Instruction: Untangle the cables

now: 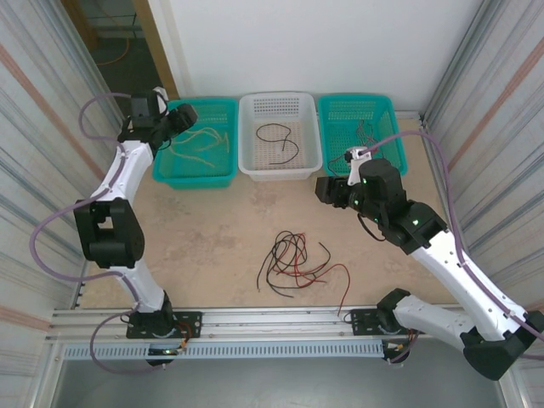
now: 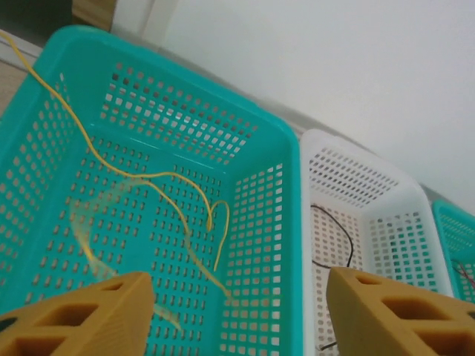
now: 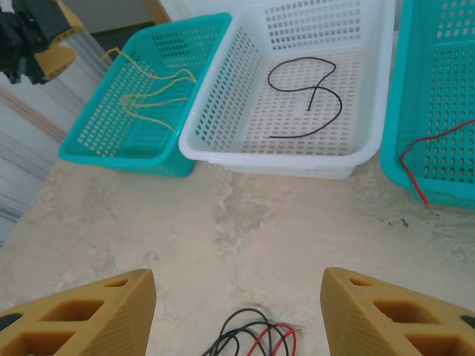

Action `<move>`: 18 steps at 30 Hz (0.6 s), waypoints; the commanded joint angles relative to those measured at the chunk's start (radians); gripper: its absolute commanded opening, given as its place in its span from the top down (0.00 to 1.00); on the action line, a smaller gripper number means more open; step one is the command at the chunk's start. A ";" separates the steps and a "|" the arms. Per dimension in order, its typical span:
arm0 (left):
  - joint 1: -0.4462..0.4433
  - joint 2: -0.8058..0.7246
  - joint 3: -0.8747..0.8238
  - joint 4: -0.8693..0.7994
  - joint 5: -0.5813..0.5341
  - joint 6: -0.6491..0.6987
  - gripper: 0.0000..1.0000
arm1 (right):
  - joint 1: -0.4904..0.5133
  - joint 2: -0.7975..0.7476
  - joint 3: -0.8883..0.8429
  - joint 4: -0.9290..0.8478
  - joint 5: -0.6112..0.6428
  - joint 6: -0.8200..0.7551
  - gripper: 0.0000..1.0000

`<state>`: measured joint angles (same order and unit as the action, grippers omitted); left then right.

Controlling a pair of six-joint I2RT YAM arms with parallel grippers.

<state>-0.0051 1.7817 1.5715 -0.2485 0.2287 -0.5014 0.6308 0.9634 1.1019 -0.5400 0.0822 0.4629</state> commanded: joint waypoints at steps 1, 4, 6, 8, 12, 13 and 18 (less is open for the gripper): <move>0.010 -0.032 0.003 0.060 0.074 0.013 0.30 | 0.004 0.013 0.012 0.004 0.000 0.004 0.40; 0.009 -0.105 -0.043 0.069 0.067 0.014 0.30 | 0.005 0.020 0.014 0.013 -0.008 0.005 0.40; 0.009 -0.168 -0.064 0.048 0.056 0.029 0.30 | 0.005 0.051 0.011 0.023 -0.017 0.011 0.40; 0.005 -0.233 -0.087 0.018 0.058 0.051 0.31 | 0.005 0.070 0.005 0.032 -0.024 0.024 0.40; -0.063 -0.413 -0.188 -0.023 0.055 0.136 0.29 | 0.007 0.138 -0.013 0.026 -0.032 0.070 0.40; -0.093 -0.460 -0.220 -0.042 0.047 0.170 0.28 | 0.011 0.159 -0.023 0.022 -0.036 0.088 0.40; -0.239 -0.661 -0.416 -0.083 0.059 0.232 0.22 | 0.081 0.244 -0.079 -0.042 0.002 0.165 0.43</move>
<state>-0.2054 1.1851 1.2480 -0.2657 0.2687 -0.3420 0.6704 1.1797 1.0588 -0.5228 0.0593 0.5537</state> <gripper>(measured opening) 0.773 0.573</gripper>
